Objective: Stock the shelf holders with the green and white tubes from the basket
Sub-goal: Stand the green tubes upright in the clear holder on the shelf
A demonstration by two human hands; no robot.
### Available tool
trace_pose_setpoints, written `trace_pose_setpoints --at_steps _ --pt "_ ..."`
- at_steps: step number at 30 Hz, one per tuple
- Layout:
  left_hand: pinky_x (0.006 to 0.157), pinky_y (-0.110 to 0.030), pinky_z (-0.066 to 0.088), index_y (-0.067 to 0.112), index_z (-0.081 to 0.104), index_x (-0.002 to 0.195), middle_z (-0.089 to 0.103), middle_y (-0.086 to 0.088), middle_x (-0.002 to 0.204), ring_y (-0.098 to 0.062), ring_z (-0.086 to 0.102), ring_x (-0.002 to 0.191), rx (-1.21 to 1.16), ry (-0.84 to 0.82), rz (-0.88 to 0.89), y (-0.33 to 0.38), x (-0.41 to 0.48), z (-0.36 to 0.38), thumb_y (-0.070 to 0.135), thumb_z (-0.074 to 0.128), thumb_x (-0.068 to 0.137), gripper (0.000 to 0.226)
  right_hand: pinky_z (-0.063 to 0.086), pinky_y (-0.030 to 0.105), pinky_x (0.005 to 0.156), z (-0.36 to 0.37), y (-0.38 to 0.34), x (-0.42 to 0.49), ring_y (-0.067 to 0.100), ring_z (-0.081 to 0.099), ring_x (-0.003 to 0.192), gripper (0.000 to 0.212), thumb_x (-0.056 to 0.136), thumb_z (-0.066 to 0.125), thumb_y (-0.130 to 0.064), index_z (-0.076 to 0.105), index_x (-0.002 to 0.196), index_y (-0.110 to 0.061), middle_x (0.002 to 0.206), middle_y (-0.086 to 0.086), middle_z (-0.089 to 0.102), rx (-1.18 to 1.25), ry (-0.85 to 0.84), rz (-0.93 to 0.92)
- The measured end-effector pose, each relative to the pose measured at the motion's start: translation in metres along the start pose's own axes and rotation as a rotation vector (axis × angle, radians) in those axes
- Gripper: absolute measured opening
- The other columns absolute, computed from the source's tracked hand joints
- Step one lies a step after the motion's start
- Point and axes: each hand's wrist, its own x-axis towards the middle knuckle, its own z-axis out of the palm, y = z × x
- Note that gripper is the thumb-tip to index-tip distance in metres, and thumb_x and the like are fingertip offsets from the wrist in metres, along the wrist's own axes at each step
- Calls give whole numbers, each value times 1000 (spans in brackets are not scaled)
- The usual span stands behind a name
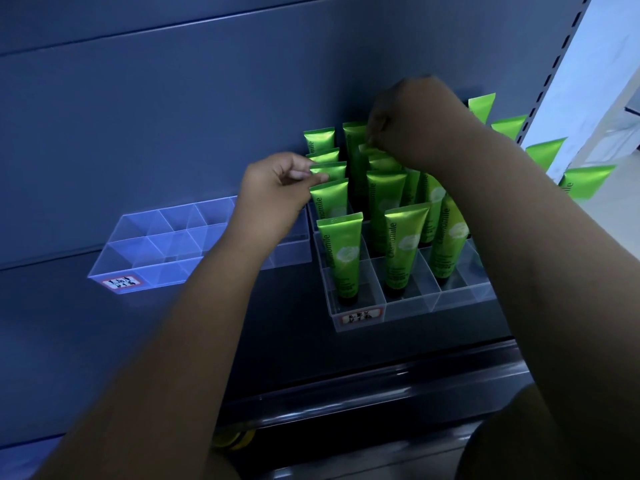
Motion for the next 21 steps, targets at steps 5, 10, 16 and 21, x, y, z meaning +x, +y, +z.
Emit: trace_pose_setpoints --at_steps 5,10,16,21 --pt "73 -8 48 8 69 92 63 3 77 11 60 68 30 -14 9 0 1 -2 -1 78 86 14 53 42 90 2 1 0 37 64 103 21 93 58 -17 79 97 -19 106 12 73 27 -8 -16" --pt "73 -8 48 7 69 94 65 1 79 11 62 70 44 -15 5 -2 0 -4 -2 76 87 13 50 40 91 -1 4 0 38 65 104 22 94 58 -15 79 103 -12 108 17 73 21 -19 -43" --pt "73 -8 47 16 68 86 65 5 78 11 61 70 42 -15 2 -1 -1 -3 -2 75 88 19 50 39 89 1 3 -1 35 65 103 20 92 59 -13 77 97 -18 107 12 74 45 -26 -48" --pt "67 -9 46 21 67 84 65 7 77 10 57 65 46 -17 -6 1 -1 -5 3 77 88 21 52 40 88 4 5 1 34 64 103 19 91 57 -12 75 96 -19 106 10 73 67 -12 -39"
